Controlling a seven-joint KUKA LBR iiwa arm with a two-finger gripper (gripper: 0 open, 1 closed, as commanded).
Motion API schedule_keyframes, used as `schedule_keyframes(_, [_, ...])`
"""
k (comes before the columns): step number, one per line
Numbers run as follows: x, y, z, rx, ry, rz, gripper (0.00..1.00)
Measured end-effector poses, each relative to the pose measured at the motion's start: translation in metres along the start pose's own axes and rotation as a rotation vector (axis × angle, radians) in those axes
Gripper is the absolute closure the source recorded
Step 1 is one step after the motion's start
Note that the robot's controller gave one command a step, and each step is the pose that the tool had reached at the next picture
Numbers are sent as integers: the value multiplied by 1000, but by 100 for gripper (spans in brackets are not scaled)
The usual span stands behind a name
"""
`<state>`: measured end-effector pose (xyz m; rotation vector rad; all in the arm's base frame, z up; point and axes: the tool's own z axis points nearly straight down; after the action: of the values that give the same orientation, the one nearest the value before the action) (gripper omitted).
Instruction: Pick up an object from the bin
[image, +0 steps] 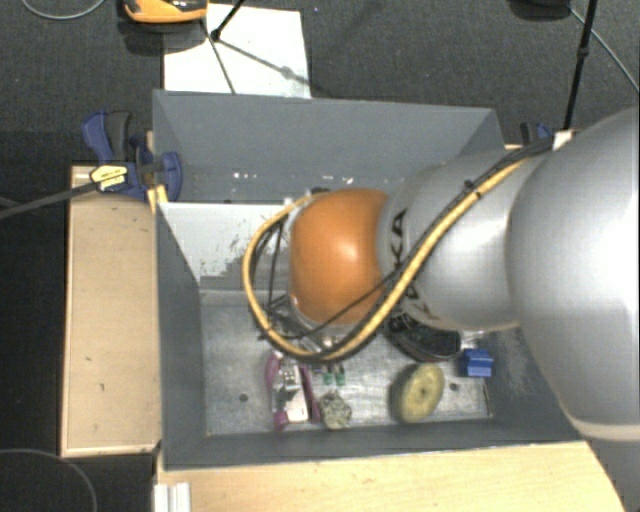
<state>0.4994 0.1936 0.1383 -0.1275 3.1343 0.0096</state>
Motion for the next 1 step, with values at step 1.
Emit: schedule_keyframes(1, [-2,-57,32,9,7,36,0])
